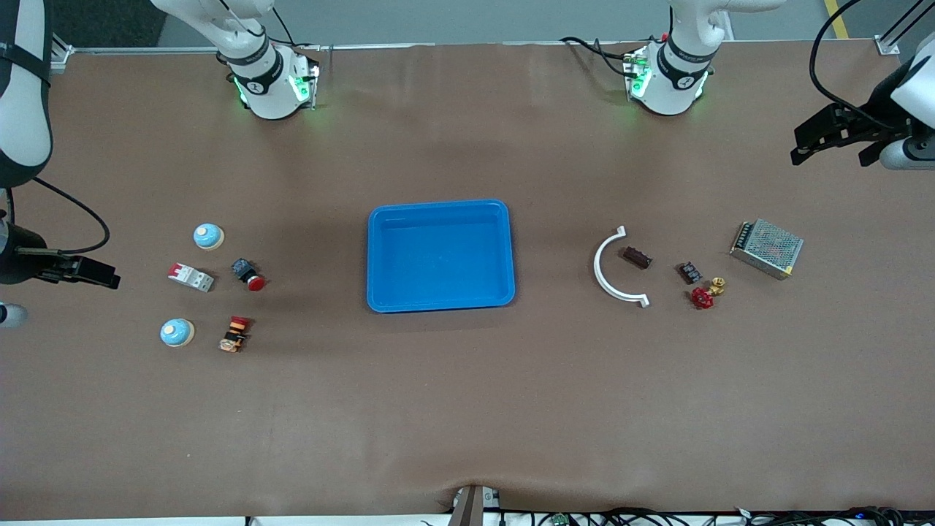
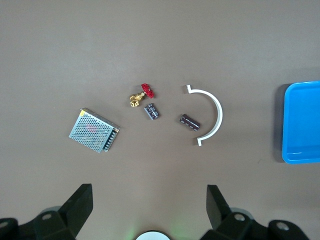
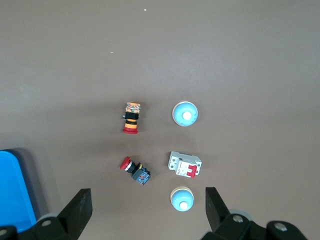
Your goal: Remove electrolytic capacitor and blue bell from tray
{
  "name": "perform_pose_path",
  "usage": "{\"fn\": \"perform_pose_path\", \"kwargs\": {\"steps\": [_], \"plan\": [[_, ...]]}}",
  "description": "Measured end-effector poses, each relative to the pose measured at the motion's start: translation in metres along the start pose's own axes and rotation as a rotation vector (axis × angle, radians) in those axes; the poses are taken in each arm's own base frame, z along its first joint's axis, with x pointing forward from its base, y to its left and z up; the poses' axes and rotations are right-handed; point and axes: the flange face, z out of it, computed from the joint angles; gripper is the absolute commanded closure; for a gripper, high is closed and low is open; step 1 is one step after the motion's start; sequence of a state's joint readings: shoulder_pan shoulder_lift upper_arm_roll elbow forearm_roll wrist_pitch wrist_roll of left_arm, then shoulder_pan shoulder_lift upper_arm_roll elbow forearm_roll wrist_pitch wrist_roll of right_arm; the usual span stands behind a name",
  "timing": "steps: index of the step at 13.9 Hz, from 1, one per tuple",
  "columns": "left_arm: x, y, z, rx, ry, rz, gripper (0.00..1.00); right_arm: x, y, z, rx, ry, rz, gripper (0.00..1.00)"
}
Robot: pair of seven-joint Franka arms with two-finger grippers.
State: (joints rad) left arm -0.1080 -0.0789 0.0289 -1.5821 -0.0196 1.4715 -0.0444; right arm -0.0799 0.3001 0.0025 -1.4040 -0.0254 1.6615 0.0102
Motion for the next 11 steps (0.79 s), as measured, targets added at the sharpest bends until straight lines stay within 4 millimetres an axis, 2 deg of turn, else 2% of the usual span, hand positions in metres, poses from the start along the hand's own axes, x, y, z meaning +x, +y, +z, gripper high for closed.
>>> {"fn": "perform_pose_path", "kwargs": {"steps": [4,8,11], "plan": [[0.000,0.001,0.002,0.013,-0.003,-0.004,0.00,0.000,-0.017,0.000,0.004,0.001,-0.031,0.00],[-0.001,0.012,0.004,0.042,-0.006,-0.047,0.00,0.000,-0.020,0.000,-0.002,0.001,-0.034,0.00],[0.000,0.011,0.006,0.043,-0.009,-0.050,0.00,0.000,-0.022,-0.001,-0.008,0.001,-0.036,0.00]]}}
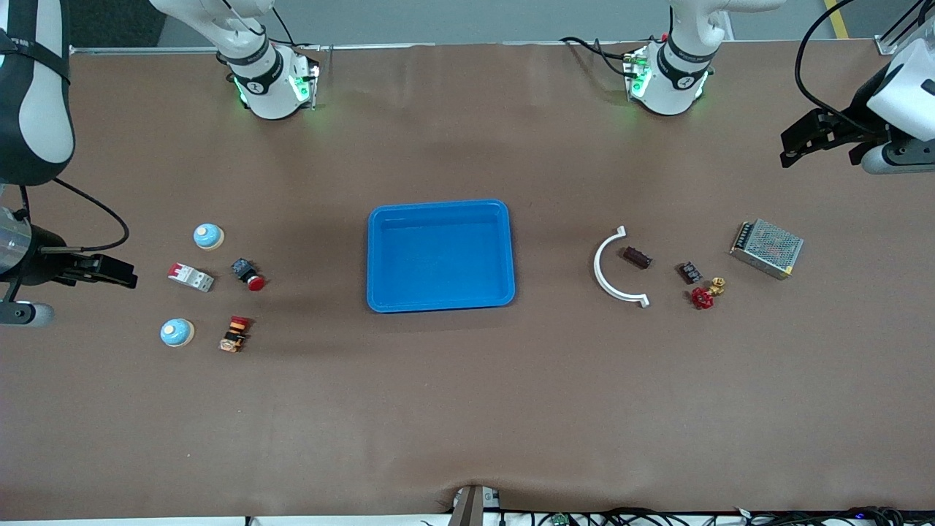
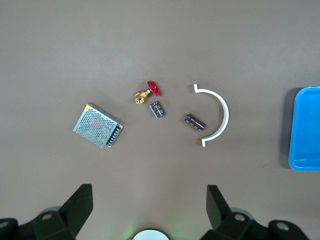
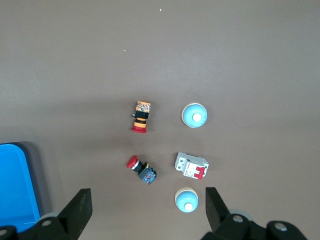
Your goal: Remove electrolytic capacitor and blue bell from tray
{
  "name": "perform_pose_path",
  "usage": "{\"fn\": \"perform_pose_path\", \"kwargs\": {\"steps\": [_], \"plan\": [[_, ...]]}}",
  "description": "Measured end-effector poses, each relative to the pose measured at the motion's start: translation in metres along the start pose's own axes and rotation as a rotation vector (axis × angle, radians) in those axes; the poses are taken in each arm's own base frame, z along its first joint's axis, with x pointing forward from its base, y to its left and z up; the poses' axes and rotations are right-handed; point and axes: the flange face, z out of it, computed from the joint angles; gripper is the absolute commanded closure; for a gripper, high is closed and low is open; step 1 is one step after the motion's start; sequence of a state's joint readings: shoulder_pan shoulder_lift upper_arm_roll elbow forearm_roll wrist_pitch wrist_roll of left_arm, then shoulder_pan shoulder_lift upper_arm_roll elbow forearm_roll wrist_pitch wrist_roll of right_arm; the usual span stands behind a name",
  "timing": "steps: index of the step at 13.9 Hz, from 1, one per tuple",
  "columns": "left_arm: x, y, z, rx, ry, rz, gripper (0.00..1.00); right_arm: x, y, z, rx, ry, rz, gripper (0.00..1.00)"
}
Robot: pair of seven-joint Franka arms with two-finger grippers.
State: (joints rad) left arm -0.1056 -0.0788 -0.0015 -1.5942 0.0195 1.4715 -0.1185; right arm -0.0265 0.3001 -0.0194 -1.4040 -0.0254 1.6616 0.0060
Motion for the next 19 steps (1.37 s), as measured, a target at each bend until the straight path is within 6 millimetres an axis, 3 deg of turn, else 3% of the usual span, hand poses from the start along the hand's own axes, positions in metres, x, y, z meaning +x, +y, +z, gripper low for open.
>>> {"fn": "perform_pose_path", "kwargs": {"steps": [13,15,19], "plan": [[0.002,-0.013,0.001,-0.001,0.000,-0.025,0.00,0.000,0.007,-0.001,0.030,0.002,0.029,0.00],[0.002,-0.017,0.000,-0.001,0.004,-0.033,0.00,-0.006,0.010,-0.011,0.032,-0.002,0.034,0.00],[0.003,-0.022,-0.007,-0.004,0.019,-0.043,0.00,-0.036,0.016,-0.049,0.041,0.004,0.038,0.00]]}}
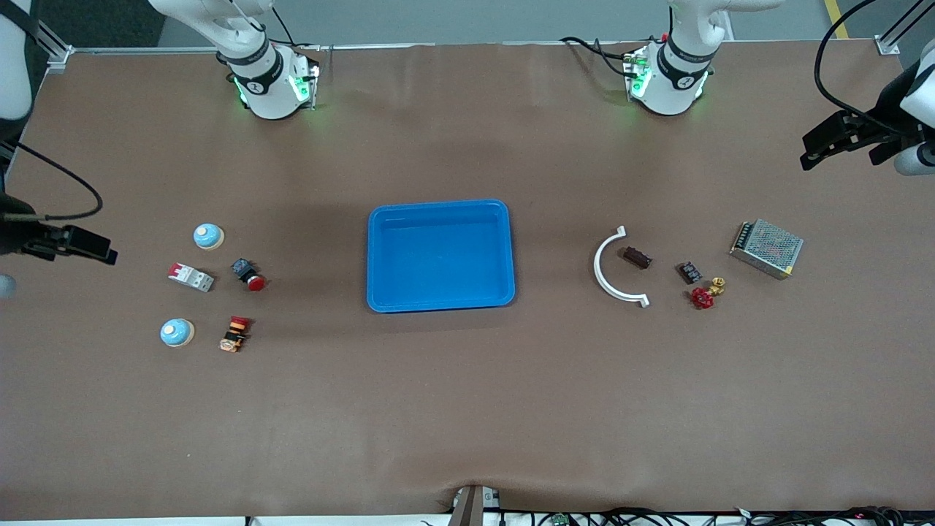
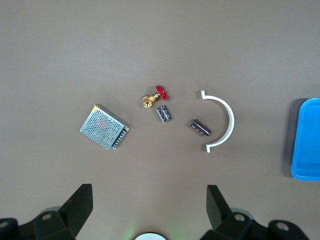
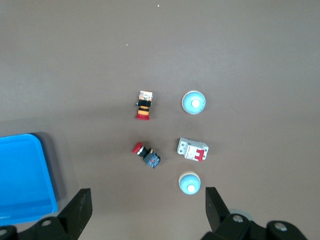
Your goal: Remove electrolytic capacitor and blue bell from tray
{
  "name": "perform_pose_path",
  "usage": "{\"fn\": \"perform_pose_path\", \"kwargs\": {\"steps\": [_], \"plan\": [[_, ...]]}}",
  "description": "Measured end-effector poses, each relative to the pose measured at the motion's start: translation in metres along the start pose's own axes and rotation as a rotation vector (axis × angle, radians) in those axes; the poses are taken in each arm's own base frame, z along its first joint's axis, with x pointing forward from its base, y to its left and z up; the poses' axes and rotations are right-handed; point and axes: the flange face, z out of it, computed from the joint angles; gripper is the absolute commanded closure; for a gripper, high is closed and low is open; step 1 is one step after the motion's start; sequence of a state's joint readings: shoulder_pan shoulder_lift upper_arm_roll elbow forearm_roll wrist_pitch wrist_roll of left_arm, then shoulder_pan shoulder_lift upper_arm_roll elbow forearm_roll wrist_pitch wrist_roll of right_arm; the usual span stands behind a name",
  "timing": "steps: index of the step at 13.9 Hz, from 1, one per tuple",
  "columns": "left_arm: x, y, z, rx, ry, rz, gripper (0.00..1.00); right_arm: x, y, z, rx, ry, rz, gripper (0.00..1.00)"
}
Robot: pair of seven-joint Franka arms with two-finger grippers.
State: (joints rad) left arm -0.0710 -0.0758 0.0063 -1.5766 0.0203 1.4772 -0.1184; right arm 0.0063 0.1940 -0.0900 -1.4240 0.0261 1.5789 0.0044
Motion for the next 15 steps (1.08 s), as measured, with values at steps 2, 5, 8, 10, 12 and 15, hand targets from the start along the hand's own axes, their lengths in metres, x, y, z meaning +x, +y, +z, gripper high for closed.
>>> {"fn": "perform_pose_path", "kwargs": {"steps": [2,5,8,10,12,15], "plan": [[0.000,0.000,-0.002,0.000,0.004,0.000,0.00,-0.013,0.003,-0.004,0.004,-0.002,0.003,0.00],[0.000,0.000,-0.003,-0.001,0.006,0.000,0.00,-0.026,0.005,-0.003,0.008,-0.011,0.005,0.00],[0.000,0.000,-0.004,-0.001,0.009,0.001,0.00,-0.034,0.005,-0.009,0.011,0.000,0.005,0.00],[0.000,0.000,-0.005,-0.001,0.010,0.002,0.00,-0.037,0.005,-0.014,0.013,0.010,0.004,0.00],[0.000,0.001,-0.005,-0.001,0.011,0.004,0.00,-0.039,0.004,-0.014,0.028,0.008,0.007,0.00],[0.000,0.002,-0.006,-0.001,0.013,0.007,0.00,-0.039,-0.001,-0.007,0.074,-0.009,0.038,0.00]]}}
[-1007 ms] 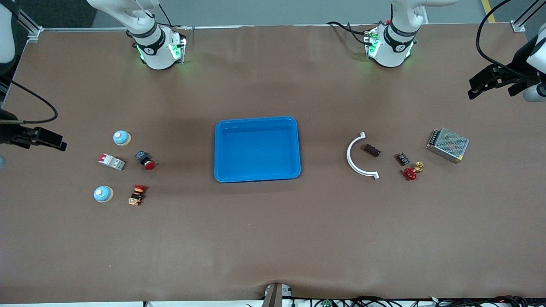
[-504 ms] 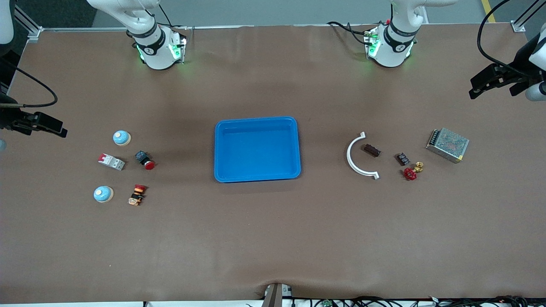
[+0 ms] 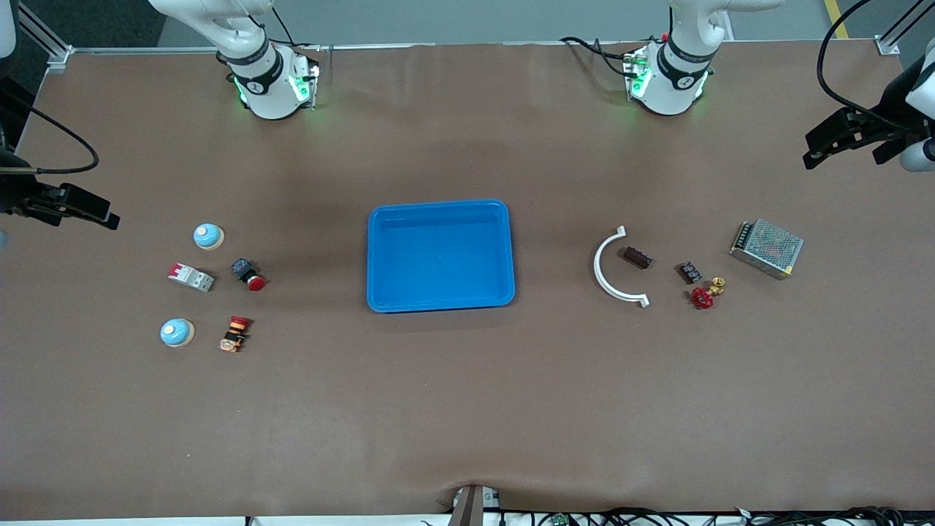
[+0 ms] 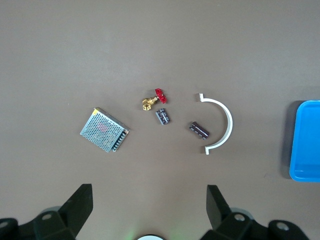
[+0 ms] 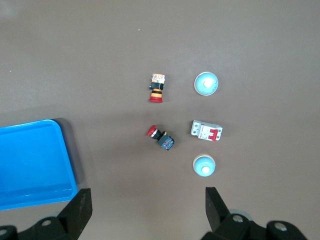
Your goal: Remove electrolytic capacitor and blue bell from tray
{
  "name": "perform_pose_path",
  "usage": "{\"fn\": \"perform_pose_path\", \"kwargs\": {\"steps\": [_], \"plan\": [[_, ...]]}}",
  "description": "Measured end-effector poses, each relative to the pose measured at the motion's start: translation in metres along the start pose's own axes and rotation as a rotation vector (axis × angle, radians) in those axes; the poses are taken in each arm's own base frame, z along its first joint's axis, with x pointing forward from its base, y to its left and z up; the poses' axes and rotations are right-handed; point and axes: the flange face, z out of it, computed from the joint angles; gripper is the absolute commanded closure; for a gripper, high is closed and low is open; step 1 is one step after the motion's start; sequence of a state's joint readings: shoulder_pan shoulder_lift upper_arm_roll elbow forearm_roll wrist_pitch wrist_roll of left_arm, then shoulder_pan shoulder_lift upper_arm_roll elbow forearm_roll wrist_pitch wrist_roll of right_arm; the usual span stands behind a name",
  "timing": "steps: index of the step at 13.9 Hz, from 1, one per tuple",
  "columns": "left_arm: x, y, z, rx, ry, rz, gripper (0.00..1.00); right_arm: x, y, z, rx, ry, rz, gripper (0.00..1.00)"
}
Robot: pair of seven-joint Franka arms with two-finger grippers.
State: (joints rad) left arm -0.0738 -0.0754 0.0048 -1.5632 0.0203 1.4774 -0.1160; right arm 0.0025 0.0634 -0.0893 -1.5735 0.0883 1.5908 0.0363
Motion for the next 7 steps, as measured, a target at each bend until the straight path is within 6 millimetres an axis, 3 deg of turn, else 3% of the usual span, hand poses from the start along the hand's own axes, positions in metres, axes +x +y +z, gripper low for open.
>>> {"fn": "perform_pose_path", "kwargs": {"steps": [7], "plan": [[-0.0004,-0.0004,-0.0036,-0.001,0.008,-0.001,0.00,0.0017,-0.0071,0.0011,-0.031,0.024,-0.013,0.00]]}}
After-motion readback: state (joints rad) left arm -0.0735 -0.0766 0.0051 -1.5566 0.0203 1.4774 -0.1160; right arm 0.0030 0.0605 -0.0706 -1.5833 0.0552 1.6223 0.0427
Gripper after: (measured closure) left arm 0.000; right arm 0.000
